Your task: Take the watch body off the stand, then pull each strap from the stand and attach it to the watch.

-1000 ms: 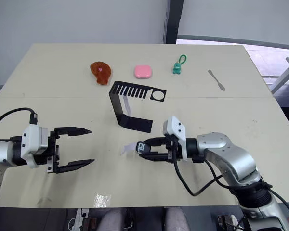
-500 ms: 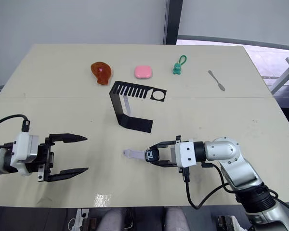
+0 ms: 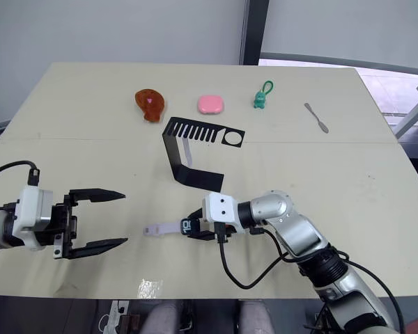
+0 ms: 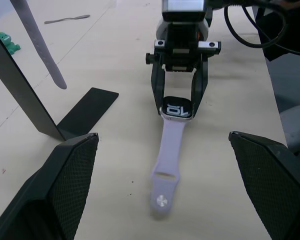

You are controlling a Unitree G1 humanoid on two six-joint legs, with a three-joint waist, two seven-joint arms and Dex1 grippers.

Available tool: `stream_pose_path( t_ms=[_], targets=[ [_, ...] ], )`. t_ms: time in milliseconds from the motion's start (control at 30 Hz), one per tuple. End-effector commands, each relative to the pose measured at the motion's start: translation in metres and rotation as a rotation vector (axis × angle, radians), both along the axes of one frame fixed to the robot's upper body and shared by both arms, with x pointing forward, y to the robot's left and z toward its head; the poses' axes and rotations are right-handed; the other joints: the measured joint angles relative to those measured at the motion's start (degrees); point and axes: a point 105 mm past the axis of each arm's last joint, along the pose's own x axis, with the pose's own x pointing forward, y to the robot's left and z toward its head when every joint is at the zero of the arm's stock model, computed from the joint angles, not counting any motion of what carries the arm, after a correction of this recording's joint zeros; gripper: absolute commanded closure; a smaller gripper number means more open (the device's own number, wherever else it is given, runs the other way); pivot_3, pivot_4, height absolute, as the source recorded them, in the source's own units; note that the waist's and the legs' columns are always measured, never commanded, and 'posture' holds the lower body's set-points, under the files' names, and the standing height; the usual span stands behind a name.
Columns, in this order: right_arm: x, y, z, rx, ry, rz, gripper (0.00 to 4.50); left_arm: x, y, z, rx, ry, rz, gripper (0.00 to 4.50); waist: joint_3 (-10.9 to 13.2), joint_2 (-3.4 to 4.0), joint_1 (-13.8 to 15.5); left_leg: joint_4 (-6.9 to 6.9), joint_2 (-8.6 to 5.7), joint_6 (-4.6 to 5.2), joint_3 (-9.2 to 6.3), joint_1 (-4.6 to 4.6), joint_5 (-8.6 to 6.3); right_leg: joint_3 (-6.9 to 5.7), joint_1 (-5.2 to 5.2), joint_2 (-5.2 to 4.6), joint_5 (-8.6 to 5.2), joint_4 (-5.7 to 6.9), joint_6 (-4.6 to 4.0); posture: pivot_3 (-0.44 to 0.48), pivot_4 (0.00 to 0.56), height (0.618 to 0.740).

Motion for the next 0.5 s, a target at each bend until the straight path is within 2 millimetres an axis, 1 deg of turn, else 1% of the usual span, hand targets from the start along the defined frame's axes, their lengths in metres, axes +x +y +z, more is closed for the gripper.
stream_pose_path(
  t_ms=[33, 167, 233, 300, 400, 467, 500],
  targets=[
    [0.000, -0.002, -0.006, -0.019, -0.017, -0.010, 2.99, -0.003, 0.000, 0.002, 0.004, -0.022, 0.007, 0.00, 0.0, 0.00, 0.0, 0.00, 0.00, 0.00, 0.00, 0.00, 0.00, 0.00, 0.00, 0.00, 0.00, 0.00, 0.00, 0.000, 0.150, 0.740],
    [0.002, -0.005, -0.011, -0.040, -0.009, -0.012, 2.99, -0.003, 0.001, -0.001, 0.004, -0.015, 0.015, 0.00, 0.0, 0.00, -0.4, -0.01, 0.06, -0.05, 0.03, 0.02, 0.01, 0.00, -0.03, 0.04, 0.00, 0.03, 0.00, 0.000, 0.150, 0.740],
    [0.004, -0.004, -0.009, -0.030, -0.019, 0.004, 2.99, -0.002, 0.003, -0.003, 0.018, -0.001, 0.023, 0.00, 0.0, 0.00, -0.4, 0.00, 0.06, -0.05, 0.02, 0.03, 0.01, -0.01, -0.03, 0.04, 0.00, 0.05, 0.00, 0.000, 0.150, 0.740],
    [0.005, -0.005, -0.010, -0.052, 0.014, 0.013, 2.99, -0.002, 0.005, -0.006, 0.032, 0.010, 0.023, 0.00, 0.0, 0.00, -0.4, 0.00, 0.05, -0.05, 0.03, 0.03, 0.01, 0.00, -0.02, 0.04, 0.00, 0.04, 0.00, 0.000, 0.150, 0.740],
    [0.009, -0.007, -0.011, -0.065, 0.013, 0.023, 2.99, -0.003, 0.005, -0.007, 0.032, 0.017, 0.023, 0.00, 0.0, 0.00, -0.3, 0.01, 0.05, -0.05, 0.02, 0.03, 0.01, 0.00, -0.02, 0.04, 0.00, 0.06, 0.00, 0.000, 0.150, 0.740],
    [0.011, -0.010, -0.009, -0.069, 0.004, 0.018, 1.94, -0.003, 0.007, -0.008, 0.036, 0.017, 0.033, 0.00, 0.0, 0.00, -0.3, 0.02, 0.05, -0.05, 0.02, 0.03, 0.00, -0.01, -0.02, 0.04, 0.00, 0.07, 0.00, 0.000, 0.150, 0.740],
    [0.012, -0.012, -0.009, -0.072, -0.001, 0.014, 1.64, -0.003, 0.008, -0.008, 0.037, 0.017, 0.037, 0.00, 0.0, 0.00, -0.3, 0.01, 0.04, -0.04, 0.02, 0.03, 0.00, 0.00, -0.02, 0.03, 0.00, 0.09, 0.00, 0.000, 0.150, 0.740]
  ],
)
